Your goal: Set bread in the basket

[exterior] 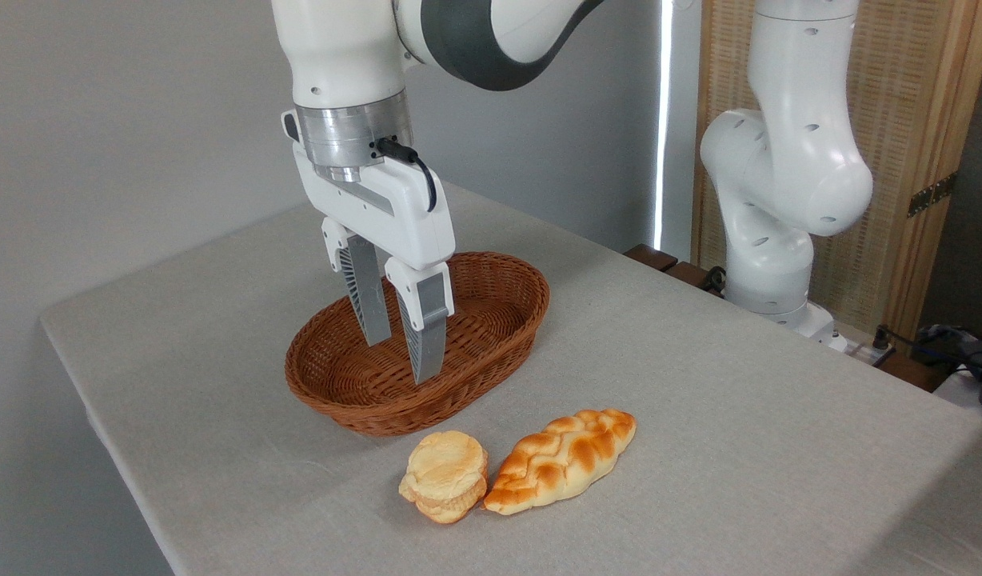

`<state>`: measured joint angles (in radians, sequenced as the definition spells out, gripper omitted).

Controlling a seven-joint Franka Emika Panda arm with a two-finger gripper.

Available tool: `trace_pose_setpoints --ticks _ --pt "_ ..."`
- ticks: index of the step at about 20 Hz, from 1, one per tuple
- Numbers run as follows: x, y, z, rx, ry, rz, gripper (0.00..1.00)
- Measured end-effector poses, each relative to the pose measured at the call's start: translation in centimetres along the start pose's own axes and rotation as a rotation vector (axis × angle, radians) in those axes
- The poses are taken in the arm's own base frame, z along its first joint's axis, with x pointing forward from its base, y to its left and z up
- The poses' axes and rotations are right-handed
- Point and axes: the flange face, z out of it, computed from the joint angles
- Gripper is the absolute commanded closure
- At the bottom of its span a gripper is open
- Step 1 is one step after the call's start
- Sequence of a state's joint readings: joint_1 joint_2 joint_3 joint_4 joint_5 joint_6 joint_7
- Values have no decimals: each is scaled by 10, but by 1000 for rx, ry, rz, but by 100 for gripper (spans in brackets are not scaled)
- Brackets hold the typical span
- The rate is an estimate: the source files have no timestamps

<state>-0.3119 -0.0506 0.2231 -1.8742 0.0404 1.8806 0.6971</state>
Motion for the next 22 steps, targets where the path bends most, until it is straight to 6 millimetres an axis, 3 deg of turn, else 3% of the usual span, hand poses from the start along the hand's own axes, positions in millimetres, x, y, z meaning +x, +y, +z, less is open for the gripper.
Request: trace_pose_setpoints --ticks 2,5,7,17,22 --pt "-2 -3 0 -1 3 -21 0" --pt "-29 -36 -11 12 19 -90 0" --pt "-35 -41 -13 14 25 -99 0" --pt "-9 -24 4 -32 25 -38 0" --pt "-1 -22 23 -68 13 -21 0"
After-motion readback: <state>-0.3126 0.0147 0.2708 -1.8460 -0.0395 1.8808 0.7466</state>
